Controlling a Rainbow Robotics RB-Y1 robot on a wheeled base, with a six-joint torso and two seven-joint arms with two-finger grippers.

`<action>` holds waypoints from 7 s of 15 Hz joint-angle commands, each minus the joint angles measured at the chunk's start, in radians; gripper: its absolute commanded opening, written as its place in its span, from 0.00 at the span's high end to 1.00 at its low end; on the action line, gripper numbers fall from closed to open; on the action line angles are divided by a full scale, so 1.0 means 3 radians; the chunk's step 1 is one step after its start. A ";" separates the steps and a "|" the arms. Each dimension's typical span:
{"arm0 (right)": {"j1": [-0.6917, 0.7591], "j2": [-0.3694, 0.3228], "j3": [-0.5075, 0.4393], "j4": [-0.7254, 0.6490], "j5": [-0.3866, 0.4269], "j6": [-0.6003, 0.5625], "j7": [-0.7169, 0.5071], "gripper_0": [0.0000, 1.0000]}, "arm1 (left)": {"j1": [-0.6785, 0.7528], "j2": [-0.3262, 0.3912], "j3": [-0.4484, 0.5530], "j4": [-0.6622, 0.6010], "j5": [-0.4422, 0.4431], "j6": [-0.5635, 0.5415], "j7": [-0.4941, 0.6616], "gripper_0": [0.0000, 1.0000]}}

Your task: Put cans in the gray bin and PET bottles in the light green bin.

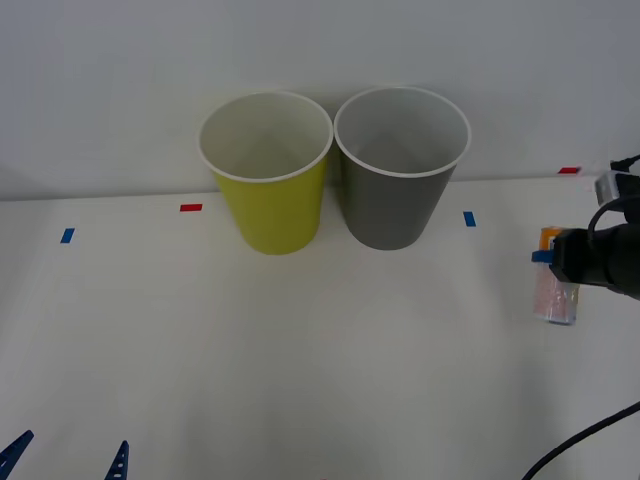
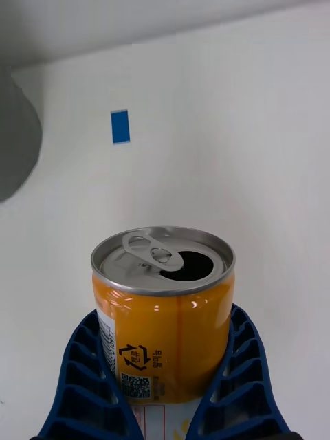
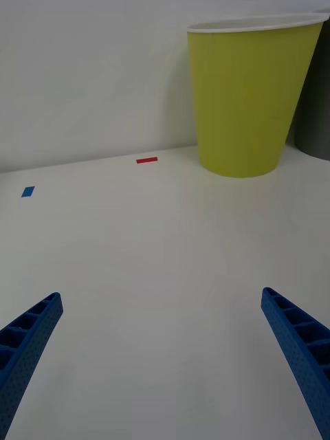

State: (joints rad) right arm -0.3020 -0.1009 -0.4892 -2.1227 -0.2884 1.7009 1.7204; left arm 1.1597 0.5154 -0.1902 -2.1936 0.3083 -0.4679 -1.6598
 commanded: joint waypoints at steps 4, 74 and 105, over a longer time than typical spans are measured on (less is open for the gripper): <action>0.0214 0.0029 0.0102 -0.0896 0.0276 -0.0224 -0.0120 0.98 | 0.0000 0.0000 0.0000 0.0000 0.0000 0.0000 0.0000 0.00; -0.0583 -0.0681 0.1907 0.0434 0.0276 -0.3527 -0.0985 0.00 | 0.0000 0.0000 0.0000 0.0000 0.0000 0.0000 0.0000 0.00; 0.2771 -0.0681 0.1820 -0.0144 0.0440 -0.6074 -0.0964 0.00 | 0.0000 0.0000 0.0000 0.0000 0.0000 0.0000 0.0000 0.00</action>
State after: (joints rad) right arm 0.4904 -0.2997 0.0537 -2.1675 -0.1541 -0.0918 1.4350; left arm 1.1597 0.5154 -0.1902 -2.1937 0.3083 -0.4679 -1.6598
